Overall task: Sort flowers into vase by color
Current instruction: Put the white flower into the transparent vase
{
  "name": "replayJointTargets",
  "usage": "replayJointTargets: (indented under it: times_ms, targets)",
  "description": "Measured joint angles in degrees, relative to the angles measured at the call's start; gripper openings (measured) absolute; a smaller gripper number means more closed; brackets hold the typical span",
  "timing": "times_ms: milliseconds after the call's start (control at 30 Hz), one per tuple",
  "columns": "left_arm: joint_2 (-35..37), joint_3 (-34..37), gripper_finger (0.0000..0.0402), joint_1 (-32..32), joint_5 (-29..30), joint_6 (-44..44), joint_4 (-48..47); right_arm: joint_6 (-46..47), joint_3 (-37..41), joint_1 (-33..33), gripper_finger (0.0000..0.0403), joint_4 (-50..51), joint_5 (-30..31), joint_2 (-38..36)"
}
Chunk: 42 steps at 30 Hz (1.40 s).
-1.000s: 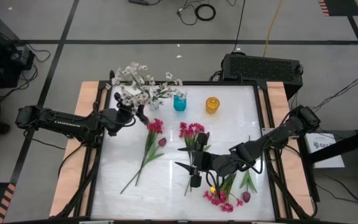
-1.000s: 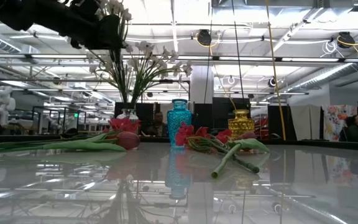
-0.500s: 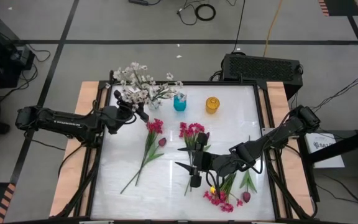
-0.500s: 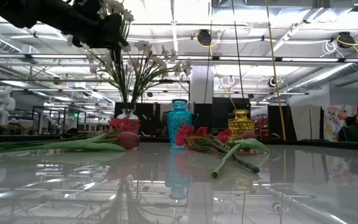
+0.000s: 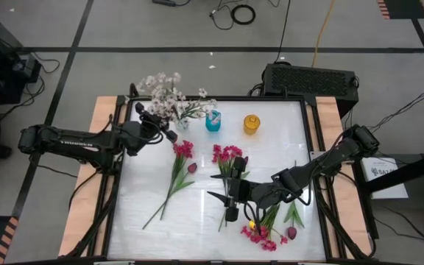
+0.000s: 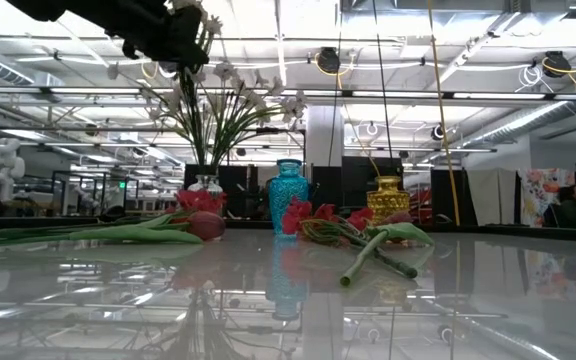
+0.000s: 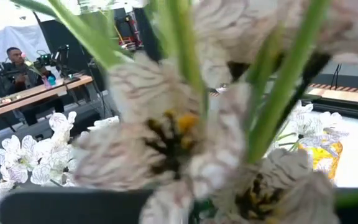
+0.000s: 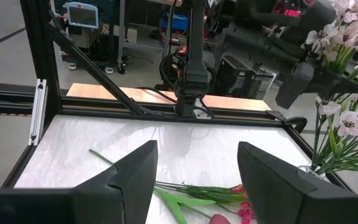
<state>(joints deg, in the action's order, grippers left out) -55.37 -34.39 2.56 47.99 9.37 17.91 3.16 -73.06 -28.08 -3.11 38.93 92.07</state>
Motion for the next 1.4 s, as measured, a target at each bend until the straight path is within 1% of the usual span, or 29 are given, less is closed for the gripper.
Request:
replayJointTargets:
  times_ms: [133,233,367,500,800,1133,1233,1333,1400]
  targets:
    - [0.00,0.00,0.0018,0.00,0.01,0.00,0.11,0.00,0.00,0.00,0.0215,0.00,0.01,0.00]
    - [0.00,-0.01,0.0008,0.40,-0.03,0.00,1.11,0.00,0.00,0.00,0.0215,0.00,0.00,0.00]
    - [0.00,-1.79,0.0019,1.31,-0.10,0.02,0.03,0.00,0.00,0.00,0.0215,0.00,0.01,0.00]
    - [0.02,-4.40,0.0022,2.26,-3.44,-0.23,-3.53,0.00,-0.02,0.02,0.0215,-0.03,-0.01,0.00]
    - [-0.82,-4.51,0.0021,4.74,-4.57,-4.52,-9.18,-0.22,-0.02,0.11,0.0215,-0.07,-0.01,0.00]
    - [-3.54,-4.51,0.0021,5.56,-5.87,-4.63,-8.85,-0.20,-0.02,0.11,0.0215,-0.07,-0.01,0.00]
    - [-4.31,-4.51,0.0023,5.87,-5.90,-5.80,-8.86,-0.22,-0.02,0.11,0.0215,-0.09,-0.01,0.00]
    - [-4.31,-4.51,0.0035,5.99,-5.88,-5.97,-8.89,-0.20,-0.02,0.11,0.0215,-0.07,-0.01,0.00]
    - [-4.31,-4.51,0.0050,5.99,-5.88,-5.97,-9.34,-0.20,-0.02,0.11,0.0215,-0.07,-0.01,0.00]
